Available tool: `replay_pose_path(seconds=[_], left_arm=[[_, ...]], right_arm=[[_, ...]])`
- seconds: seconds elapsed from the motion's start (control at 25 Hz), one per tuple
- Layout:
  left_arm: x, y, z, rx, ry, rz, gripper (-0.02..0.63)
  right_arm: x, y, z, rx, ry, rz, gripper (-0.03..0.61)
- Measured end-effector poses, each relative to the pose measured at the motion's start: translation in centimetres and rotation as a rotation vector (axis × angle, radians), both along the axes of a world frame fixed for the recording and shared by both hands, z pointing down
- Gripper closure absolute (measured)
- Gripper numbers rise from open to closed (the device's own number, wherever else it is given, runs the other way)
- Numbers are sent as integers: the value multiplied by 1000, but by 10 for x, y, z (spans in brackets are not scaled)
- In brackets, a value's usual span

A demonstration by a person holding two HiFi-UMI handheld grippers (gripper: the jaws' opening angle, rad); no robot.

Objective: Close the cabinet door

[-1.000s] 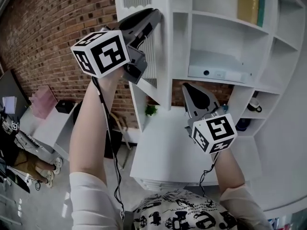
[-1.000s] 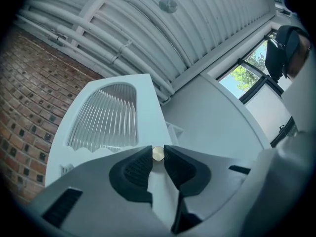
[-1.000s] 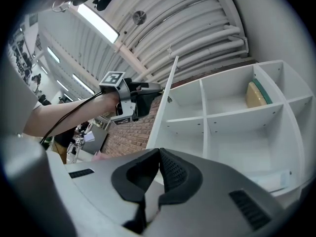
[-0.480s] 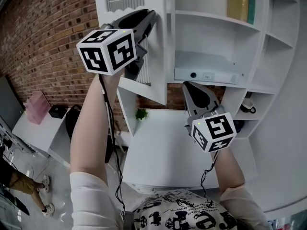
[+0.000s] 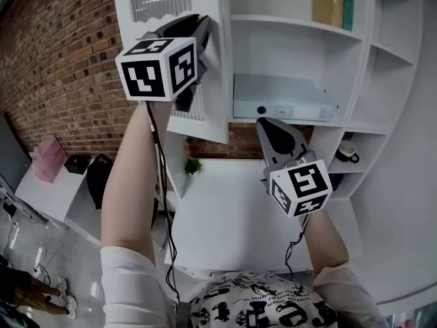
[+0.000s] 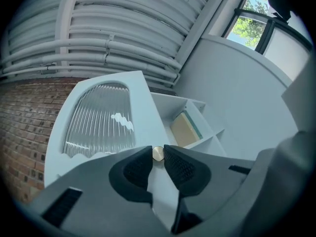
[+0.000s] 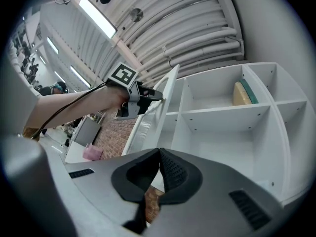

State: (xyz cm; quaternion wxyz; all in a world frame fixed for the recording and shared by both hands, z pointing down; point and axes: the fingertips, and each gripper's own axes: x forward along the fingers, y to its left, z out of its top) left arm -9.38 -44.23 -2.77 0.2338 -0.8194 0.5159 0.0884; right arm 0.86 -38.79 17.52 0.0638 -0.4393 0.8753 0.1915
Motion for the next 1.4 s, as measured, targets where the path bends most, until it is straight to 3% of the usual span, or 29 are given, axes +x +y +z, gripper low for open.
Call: replay_pose_path(seconds=[0.68, 1.0, 1.4], left_arm=[[21, -62, -5, 10, -36, -164, 529], [24, -83, -3, -2, -7, -196, 528], [24, -99, -3, -8, -26, -242, 526]], right_arm=[[48, -44, 5, -40, 9, 20, 563], [58, -52, 12, -58, 25, 12, 563], [65, -52, 8, -59, 14, 22, 563]])
